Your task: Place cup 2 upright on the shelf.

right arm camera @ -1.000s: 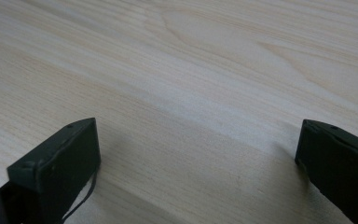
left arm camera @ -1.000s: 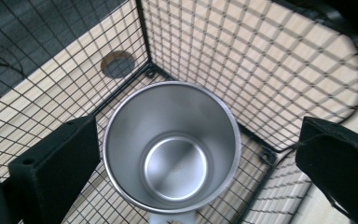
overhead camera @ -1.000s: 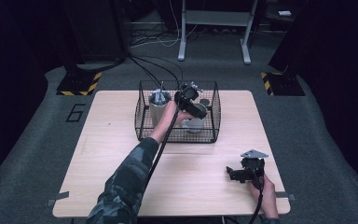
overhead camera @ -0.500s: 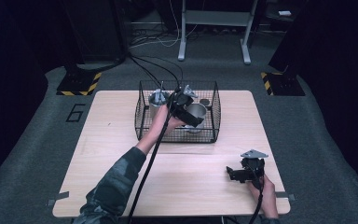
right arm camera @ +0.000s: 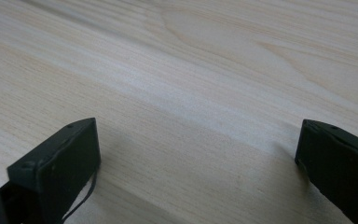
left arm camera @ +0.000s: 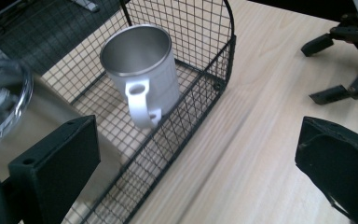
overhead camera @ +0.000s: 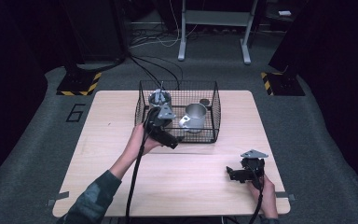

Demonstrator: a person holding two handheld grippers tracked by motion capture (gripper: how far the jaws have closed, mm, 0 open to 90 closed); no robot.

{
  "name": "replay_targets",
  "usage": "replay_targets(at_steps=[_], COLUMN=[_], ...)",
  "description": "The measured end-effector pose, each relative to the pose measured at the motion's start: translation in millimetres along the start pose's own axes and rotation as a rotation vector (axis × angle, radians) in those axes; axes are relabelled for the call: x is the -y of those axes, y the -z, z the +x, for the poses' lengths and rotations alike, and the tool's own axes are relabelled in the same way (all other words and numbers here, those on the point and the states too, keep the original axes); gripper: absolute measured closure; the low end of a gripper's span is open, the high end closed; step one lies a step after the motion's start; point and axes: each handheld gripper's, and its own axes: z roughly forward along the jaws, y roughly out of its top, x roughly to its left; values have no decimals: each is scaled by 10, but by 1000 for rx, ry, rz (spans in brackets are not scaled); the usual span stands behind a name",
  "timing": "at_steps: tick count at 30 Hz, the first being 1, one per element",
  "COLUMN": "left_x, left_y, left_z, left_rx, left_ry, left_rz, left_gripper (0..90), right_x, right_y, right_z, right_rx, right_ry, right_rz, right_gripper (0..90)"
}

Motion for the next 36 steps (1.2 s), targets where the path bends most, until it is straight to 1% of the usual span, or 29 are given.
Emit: replay_targets(at_steps=[2,3,5,7,8,9,10,11,12,13,14,15,16,18,19,20,22,23,27,29,30,31,32,33,34,36], left_x=[116,178,300,425,487,554,623,708,761,835,905,979,1057,1218,1301,1378,1533,1606,1882,2067,2119,2187,2247,2296,2364,2458], left_y=[73,102,155,192,207,217,227,246,254,267,290,307,325,355,364,384,395,406,427,420,421,419,425,419,426,421], left_z=[-10,-24,-50,-80,-91,-112,-127,-140,-145,-157,-158,-167,-167,-169,-164,-147,-129,-117,-69,-39,-25,-4,16,28,56,92], left_rx=[-7,-7,-21,-44,-56,-60,-71,-81,-89,-102,-104,-115,-138,-146,-158,-158,-163,-175,-205,-244,-242,-254,-273,-290,-294,-308], left_ry=[9,24,28,41,36,53,64,73,80,97,105,121,127,162,170,179,224,230,303,343,368,386,397,410,433,453], left_rz=[-10,-21,-14,-4,7,14,9,19,17,10,21,21,21,32,39,58,60,69,71,72,71,67,73,62,65,53], left_gripper=[1,1,1,1,1,1,1,1,1,1,1,1,1,1,1,1,0,1,0,0,0,0,0,0,0,0], right_x=[0,0,0,0,0,0,0,0,1,2,2,2,2,2,2,2,2,2,2,2,2,2,2,2,2,2], right_y=[0,0,0,0,0,0,0,0,0,1,0,1,0,1,1,0,1,0,1,1,1,0,1,1,0,1], right_z=[0,0,0,0,0,0,0,1,1,2,1,2,1,1,2,1,2,1,1,2,1,1,1,2,1,2], right_rx=[-1,0,-1,-1,0,1,0,0,2,2,2,2,1,2,2,2,2,2,2,2,2,2,2,2,2,2], right_ry=[0,0,0,0,-1,0,0,-1,-1,-2,0,-3,0,-2,-3,0,-3,-1,0,-2,-1,0,0,-2,0,-3], right_rz=[0,0,0,0,0,-1,0,0,-1,-1,-1,0,-1,-1,-1,-1,0,-1,-1,0,-1,-1,-1,0,-1,0], right_gripper=[0,0,0,0,0,0,0,0,0,0,0,0,0,0,0,0,0,0,0,0,0,0,0,0,0,0])
